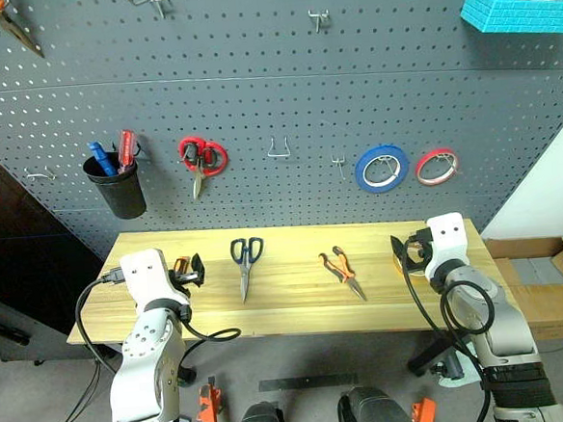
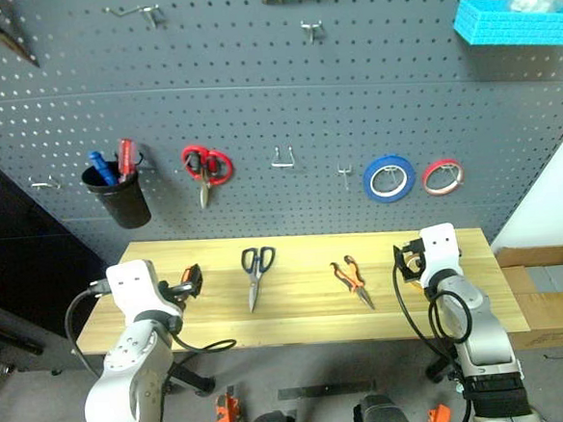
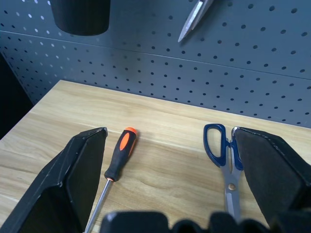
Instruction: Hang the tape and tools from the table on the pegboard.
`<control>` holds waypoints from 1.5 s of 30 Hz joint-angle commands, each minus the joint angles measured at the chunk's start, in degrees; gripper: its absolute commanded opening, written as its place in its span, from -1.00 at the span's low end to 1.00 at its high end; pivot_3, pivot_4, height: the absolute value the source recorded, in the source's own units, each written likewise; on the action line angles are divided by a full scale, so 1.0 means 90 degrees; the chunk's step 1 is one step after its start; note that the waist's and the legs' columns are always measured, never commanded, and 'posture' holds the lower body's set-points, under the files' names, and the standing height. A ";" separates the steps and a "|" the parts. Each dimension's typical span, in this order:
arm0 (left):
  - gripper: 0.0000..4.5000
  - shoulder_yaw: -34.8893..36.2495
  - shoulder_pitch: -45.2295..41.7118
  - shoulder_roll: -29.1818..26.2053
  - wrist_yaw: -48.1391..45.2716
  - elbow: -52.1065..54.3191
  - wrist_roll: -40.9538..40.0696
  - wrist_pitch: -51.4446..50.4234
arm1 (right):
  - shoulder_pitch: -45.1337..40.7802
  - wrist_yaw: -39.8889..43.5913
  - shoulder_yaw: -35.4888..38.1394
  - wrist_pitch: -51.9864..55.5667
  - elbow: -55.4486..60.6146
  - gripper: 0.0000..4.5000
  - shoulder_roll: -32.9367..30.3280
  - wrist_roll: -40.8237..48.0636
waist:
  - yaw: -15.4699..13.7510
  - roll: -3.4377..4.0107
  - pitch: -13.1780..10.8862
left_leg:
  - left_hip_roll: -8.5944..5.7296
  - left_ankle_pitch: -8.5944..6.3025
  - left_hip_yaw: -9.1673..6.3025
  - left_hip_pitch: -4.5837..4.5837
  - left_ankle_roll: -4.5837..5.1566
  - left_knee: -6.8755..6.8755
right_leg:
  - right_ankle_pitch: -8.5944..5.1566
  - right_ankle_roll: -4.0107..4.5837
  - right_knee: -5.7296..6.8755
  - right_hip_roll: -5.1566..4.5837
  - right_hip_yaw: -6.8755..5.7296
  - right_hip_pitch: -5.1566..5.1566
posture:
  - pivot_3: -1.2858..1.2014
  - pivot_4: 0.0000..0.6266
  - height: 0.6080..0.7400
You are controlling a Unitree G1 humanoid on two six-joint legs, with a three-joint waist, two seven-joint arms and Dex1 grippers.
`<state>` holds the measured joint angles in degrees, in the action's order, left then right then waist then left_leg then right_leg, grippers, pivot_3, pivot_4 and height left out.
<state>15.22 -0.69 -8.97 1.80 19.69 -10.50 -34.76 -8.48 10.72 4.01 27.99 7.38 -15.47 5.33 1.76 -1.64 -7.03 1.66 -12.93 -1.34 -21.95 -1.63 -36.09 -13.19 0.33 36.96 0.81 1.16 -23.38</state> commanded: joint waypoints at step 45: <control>0.99 -0.1460 -0.1163 -0.0178 -0.1788 -0.0131 -0.0834 -0.0447 | -0.0871 0.0793 -0.0378 -0.0033 -0.0904 1.00 -0.0661 -0.0090 | 0.0018 -0.0002 -0.0050 | -0.0002 -0.0001 0.0007 -0.0005 -0.0001 0.0003 | -0.0004 0.0000 0.0000 0.0002 0.0005 -0.0008 | 0.01 -0.60 1.00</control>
<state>4.19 -9.61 -10.95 -11.98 16.09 -16.02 -37.70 -13.88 15.92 0.72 28.29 0.86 -20.22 5.14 1.92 -1.65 -7.48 1.64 -12.94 -1.29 -21.99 -1.64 -36.07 -13.23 0.33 36.96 0.83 1.20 -23.44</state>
